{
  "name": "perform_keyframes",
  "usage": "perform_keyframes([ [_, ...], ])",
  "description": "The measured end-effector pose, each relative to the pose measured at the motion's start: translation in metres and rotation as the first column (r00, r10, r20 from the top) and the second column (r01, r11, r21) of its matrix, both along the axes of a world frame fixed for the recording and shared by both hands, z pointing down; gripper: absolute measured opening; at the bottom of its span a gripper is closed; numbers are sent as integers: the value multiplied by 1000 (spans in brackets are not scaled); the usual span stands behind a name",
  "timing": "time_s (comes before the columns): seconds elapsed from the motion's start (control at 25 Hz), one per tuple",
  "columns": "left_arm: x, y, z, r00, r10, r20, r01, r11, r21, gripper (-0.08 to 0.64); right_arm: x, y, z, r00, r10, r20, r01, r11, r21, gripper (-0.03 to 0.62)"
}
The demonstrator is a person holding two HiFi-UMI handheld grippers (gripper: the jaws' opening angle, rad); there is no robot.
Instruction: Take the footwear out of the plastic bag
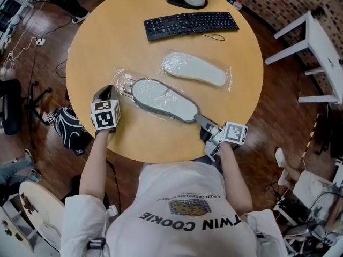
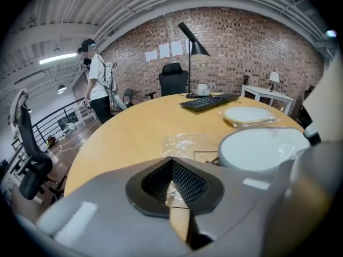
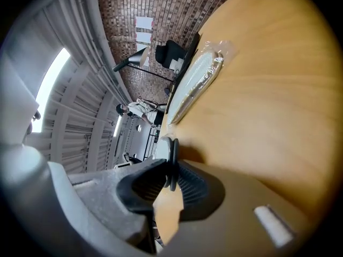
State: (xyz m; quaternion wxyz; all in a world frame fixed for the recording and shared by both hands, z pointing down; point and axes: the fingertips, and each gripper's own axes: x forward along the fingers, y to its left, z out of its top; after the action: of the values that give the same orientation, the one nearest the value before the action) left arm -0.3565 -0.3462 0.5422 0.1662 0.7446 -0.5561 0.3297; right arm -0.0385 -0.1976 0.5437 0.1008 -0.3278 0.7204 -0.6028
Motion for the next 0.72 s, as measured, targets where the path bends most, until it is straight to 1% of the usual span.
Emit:
perform_keyframes([
  [0.12,43,22,-8,998,56,-38,-56,998,8,3,7,-2,0,1000,-19,-18,19,1000,21,64],
  [0.24,70,39,4,996,80,-42,-80,997,-12,3,7,-3,1,999,-37,-20,37,999,23,64],
  [0.4,70,49,23,998,55,-40,-56,998,-32,3,2,2,0,998,-56,-7,57,998,32,64],
  [0.6,62,48,33,999,35,20,-34,998,-55,2,1,3,-6,996,-85,1,85,995,47,64],
  [0.72,64,47,36,999,28,36,-26,998,-63,2,5,8,-9,995,-101,-10,101,994,45,64],
])
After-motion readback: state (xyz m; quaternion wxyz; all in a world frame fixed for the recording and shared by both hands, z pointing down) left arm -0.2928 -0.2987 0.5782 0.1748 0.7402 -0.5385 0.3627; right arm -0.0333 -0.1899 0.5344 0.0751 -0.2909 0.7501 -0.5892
